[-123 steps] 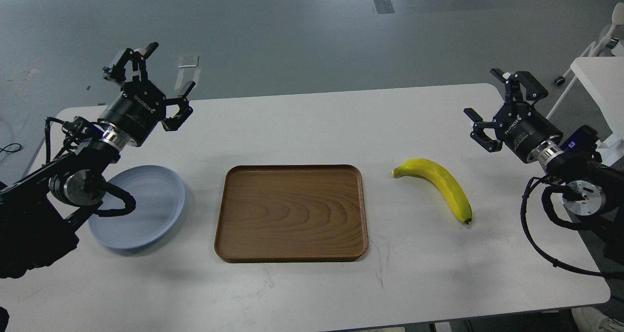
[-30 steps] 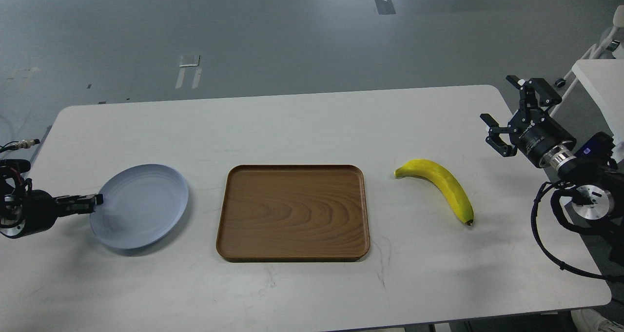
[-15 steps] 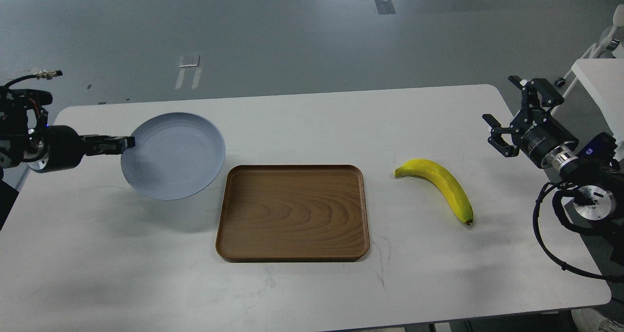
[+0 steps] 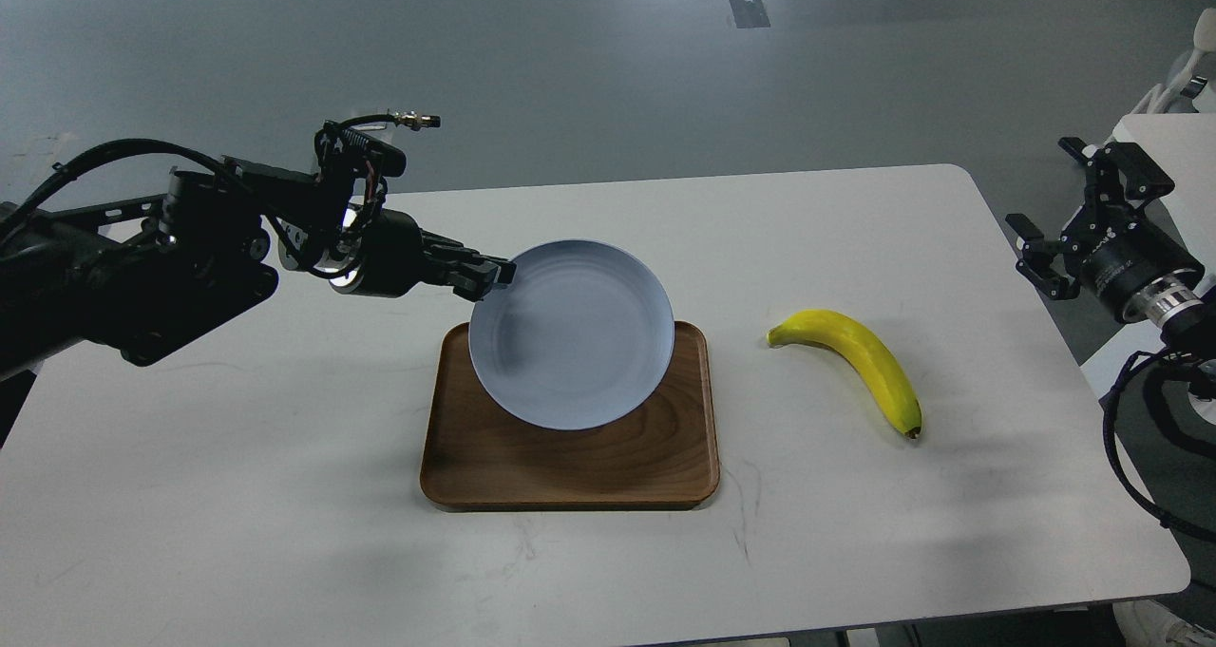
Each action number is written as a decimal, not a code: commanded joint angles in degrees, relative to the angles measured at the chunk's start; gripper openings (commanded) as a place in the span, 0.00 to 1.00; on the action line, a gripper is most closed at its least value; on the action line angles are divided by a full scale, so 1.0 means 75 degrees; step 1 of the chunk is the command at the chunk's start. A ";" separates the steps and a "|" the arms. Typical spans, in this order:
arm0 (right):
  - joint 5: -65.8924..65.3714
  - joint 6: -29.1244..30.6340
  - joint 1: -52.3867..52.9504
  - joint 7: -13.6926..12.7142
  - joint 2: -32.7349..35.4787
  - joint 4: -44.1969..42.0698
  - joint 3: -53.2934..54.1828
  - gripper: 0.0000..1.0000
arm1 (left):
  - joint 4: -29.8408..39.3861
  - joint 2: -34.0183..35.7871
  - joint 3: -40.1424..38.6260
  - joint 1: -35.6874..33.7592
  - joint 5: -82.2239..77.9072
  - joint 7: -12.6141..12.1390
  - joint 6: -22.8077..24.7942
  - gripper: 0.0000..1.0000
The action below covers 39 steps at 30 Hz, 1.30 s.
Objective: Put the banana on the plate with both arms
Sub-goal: 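Carry the plate over the wooden tray and lower it onto it, then release the plate and raise the left gripper away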
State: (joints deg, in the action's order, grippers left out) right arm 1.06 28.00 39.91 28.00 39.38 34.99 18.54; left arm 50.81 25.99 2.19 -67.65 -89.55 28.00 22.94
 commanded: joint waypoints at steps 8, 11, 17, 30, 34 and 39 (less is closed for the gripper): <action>0.0011 0.0000 -0.0154 0.0000 0.0093 -0.0025 0.0000 1.00 | -0.1301 -0.1262 0.0808 0.0137 0.0010 0.0000 0.0000 0.00; 0.0011 0.0000 -0.0154 0.0000 0.0140 -0.0060 0.0000 1.00 | -0.1301 -0.1286 0.0833 0.0149 0.0022 0.0000 0.0023 0.00; 0.0011 0.0000 -0.0165 0.0000 0.0152 -0.0072 0.0000 1.00 | -0.1290 -0.1427 0.0880 0.0149 0.0104 0.0000 0.0397 0.00; 0.0011 0.0000 -0.0165 0.0000 0.0140 -0.0072 0.0000 1.00 | -0.1383 -0.1392 0.0751 0.0033 0.0640 0.0000 0.0445 0.98; 0.0011 0.0000 -0.0165 0.0000 0.0140 -0.0072 0.0000 1.00 | -0.1559 -0.1252 0.0494 -0.0225 0.2665 0.0000 0.0281 0.98; -0.0001 0.0000 -0.0154 0.0000 0.0140 -0.0060 -0.0023 1.00 | -0.1571 -0.0597 0.0072 -0.0249 0.6949 0.0000 -0.0070 0.98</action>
State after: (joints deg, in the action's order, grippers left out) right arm 1.15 28.00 38.67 28.00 40.44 34.49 18.52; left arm 39.10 18.30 4.41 -69.51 -57.23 28.00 23.97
